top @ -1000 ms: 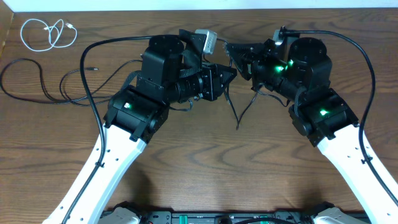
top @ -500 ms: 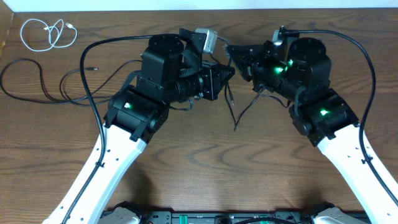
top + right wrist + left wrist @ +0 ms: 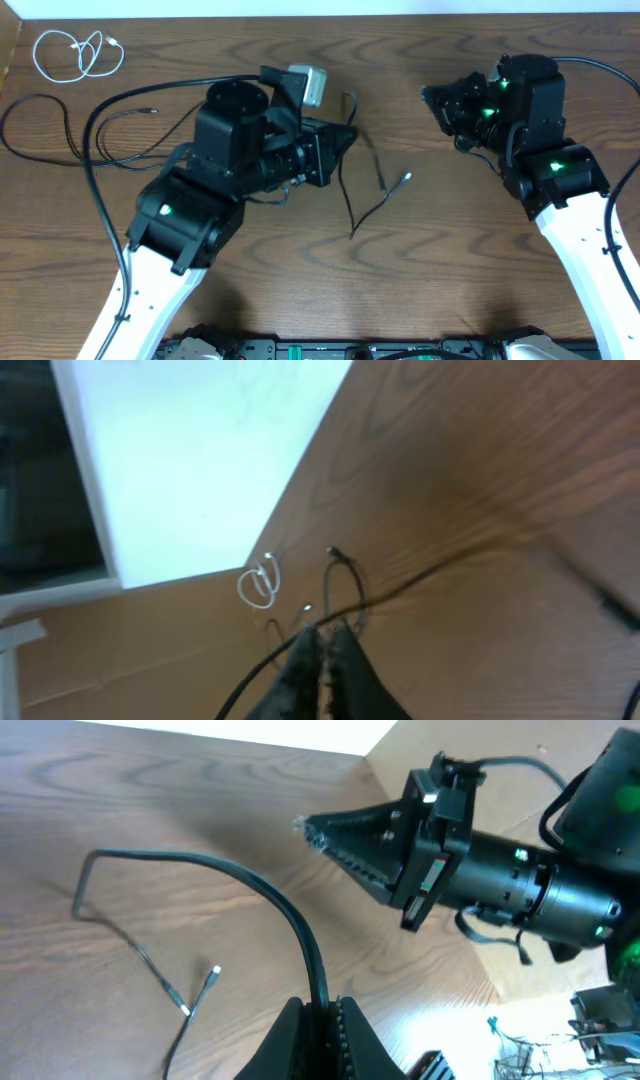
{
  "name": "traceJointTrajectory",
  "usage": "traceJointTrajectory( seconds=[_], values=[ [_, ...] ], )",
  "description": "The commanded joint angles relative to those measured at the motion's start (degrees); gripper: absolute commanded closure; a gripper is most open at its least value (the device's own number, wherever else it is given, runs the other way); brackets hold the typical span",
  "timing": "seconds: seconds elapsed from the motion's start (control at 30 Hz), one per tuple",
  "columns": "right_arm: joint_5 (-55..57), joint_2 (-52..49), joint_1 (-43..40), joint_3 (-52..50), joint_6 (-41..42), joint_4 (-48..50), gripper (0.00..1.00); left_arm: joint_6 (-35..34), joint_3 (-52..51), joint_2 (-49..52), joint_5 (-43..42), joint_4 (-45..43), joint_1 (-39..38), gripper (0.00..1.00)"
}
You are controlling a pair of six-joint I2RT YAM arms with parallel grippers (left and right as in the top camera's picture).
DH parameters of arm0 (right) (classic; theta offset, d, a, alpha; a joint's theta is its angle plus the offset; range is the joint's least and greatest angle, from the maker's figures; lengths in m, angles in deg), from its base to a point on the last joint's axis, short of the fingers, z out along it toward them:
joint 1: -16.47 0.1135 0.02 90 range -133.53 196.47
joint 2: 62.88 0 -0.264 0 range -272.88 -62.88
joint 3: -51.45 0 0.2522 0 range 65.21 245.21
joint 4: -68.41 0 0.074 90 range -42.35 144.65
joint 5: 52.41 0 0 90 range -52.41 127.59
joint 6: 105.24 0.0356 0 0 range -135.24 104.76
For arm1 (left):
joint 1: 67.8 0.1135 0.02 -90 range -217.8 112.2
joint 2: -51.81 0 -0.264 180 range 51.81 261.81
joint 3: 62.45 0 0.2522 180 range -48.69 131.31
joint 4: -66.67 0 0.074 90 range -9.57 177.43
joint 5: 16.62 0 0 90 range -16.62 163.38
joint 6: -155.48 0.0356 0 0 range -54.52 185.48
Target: Untangle cables
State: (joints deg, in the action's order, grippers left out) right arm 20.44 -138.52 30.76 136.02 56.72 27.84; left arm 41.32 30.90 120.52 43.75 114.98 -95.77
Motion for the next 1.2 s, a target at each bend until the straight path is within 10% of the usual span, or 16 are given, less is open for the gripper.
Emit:
traceJointTrajectory(
  seconds=[0.0, 0.47, 0.7, 0.87, 1.03, 1.17],
  values=[
    [0.57, -0.24, -0.59, 0.87, -5.84, -0.44, 0.88, -0.07, 0.24, -1.29, 1.16, 2.12, 0.02, 0.93],
    [1.97, -0.31, -0.50, 0.85, -27.47, -0.46, 0.34, -0.68, 0.24, -7.08, 6.75, 5.73, 0.02, 0.93],
    [1.95, -3.87, 1.70, 0.70, -54.38, -0.96, 0.01, -1.84, 0.24, -7.32, 6.10, 5.92, 0.02, 0.92],
    [-11.39, -9.49, 4.07, 0.70, -71.38, -2.80, 0.01, -2.60, 0.24, -7.37, 6.10, 5.86, 0.02, 0.92],
    [-21.35, -15.02, 6.08, 0.70, -84.89, -0.66, 0.24, -8.15, 0.26, -8.26, 6.10, 5.44, 0.02, 0.93],
    [-28.50, -19.32, 6.56, 0.70, -84.94, 4.94, 0.01, -14.40, 0.26, -10.56, 6.08, 3.89, 0.02, 0.92]
  ],
)
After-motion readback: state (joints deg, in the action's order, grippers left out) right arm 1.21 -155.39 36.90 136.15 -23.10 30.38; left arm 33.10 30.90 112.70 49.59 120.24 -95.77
